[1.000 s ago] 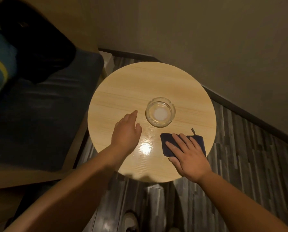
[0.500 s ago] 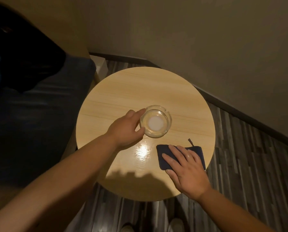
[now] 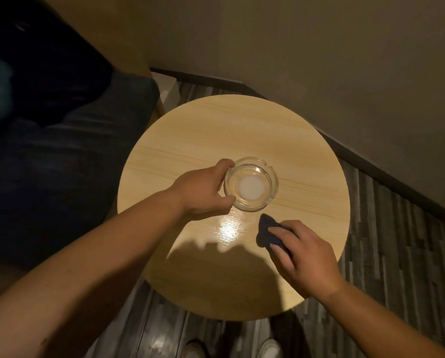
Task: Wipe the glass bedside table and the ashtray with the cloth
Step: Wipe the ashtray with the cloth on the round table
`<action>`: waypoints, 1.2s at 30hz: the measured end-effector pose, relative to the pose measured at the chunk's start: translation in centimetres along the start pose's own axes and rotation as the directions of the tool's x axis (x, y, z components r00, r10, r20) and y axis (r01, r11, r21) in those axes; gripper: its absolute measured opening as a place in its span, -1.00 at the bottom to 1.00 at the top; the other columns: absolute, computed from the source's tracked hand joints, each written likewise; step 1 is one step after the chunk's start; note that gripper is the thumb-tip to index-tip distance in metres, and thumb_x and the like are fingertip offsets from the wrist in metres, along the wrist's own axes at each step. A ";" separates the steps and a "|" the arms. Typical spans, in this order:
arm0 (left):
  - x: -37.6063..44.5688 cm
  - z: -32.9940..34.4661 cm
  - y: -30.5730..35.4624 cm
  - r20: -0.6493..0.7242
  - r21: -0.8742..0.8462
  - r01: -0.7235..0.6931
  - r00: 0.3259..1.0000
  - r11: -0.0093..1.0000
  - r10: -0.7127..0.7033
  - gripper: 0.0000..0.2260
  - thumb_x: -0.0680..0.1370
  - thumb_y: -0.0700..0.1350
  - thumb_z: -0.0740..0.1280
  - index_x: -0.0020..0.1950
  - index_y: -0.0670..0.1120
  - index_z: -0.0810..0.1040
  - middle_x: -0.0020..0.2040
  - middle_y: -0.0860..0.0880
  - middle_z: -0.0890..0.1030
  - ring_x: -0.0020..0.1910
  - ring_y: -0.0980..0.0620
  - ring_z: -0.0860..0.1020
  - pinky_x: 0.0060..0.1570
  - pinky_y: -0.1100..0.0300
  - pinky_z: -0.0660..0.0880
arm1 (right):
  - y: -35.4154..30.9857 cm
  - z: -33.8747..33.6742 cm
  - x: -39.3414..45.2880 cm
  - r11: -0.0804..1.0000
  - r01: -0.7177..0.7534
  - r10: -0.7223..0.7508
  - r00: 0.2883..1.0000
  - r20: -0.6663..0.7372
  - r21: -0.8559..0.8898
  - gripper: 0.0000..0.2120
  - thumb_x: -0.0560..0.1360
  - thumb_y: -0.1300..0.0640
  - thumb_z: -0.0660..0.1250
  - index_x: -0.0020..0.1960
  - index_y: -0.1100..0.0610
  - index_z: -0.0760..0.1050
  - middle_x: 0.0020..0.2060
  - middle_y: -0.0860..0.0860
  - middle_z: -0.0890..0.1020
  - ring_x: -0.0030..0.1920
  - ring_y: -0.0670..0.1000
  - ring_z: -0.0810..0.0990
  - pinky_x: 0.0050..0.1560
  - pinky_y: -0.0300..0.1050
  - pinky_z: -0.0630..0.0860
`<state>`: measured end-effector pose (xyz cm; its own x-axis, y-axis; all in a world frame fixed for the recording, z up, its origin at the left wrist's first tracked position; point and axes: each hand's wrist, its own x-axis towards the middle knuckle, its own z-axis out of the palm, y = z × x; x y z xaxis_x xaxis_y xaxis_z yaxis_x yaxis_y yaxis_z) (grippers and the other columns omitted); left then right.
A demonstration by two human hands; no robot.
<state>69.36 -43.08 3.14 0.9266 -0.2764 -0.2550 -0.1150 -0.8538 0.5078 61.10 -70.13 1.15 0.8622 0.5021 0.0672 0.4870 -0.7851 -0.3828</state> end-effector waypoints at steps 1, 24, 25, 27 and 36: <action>-0.2 0.1 0.0 -0.010 0.001 0.003 1.000 1.000 -0.003 -0.31 0.39 0.21 0.35 0.42 0.11 0.12 -0.22 0.08 0.48 -0.29 0.09 0.51 -0.36 0.17 0.44 | 0.0 -0.9 0.8 0.996 -0.046 0.047 0.999 -0.018 0.073 -0.67 0.53 -0.06 0.20 0.19 0.06 0.53 0.04 -0.01 0.57 -0.04 -0.01 0.58 -0.16 -0.13 0.53; -0.5 0.6 -0.3 -0.103 -0.042 0.014 0.995 0.999 -0.018 -0.37 0.34 0.16 0.39 0.32 0.15 0.19 -0.26 0.09 0.50 -0.41 0.16 0.47 -0.47 0.22 0.26 | -4.3 -2.2 16.6 0.956 0.129 -0.014 0.917 0.399 -0.263 -0.87 0.38 -0.05 0.32 -0.08 -0.10 0.48 -0.17 -0.07 0.48 -0.26 0.05 0.50 -0.34 -0.10 0.46; -0.5 0.7 -0.2 -0.107 -0.047 0.023 0.994 0.999 -0.028 -0.37 0.35 0.17 0.38 0.33 0.15 0.18 -0.26 0.09 0.51 -0.40 0.15 0.48 -0.46 0.20 0.27 | -4.3 -2.4 17.0 0.950 0.088 0.031 0.928 0.372 -0.299 -0.85 0.40 -0.03 0.32 -0.05 -0.07 0.49 -0.17 -0.06 0.47 -0.26 0.07 0.49 -0.32 -0.09 0.46; -0.6 0.9 -0.1 -0.115 -0.045 0.036 0.993 0.998 -0.041 -0.35 0.35 0.19 0.38 0.35 0.14 0.17 -0.25 0.08 0.53 -0.38 0.13 0.49 -0.44 0.20 0.28 | -3.7 -3.0 17.2 0.913 0.017 0.150 0.915 0.374 -0.407 -0.83 0.46 0.03 0.31 0.03 0.04 0.49 -0.21 -0.02 0.45 -0.26 0.09 0.46 -0.29 -0.06 0.45; -0.7 1.0 -0.3 -0.119 -0.022 -0.001 0.993 1.000 -0.002 -0.34 0.36 0.16 0.39 0.37 0.10 0.17 -0.28 0.09 0.51 -0.40 0.15 0.48 -0.46 0.21 0.29 | -4.6 -1.9 16.5 0.930 0.124 0.045 0.895 0.443 -0.346 -0.84 0.37 0.01 0.37 -0.05 -0.05 0.56 -0.25 -0.06 0.54 -0.35 0.02 0.49 -0.42 -0.19 0.35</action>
<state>68.39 -43.03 2.34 0.9628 -0.2203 -0.1566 -0.1076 -0.8437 0.5259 73.31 -58.89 5.77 0.7322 0.5747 -0.3655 0.6081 -0.7933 -0.0289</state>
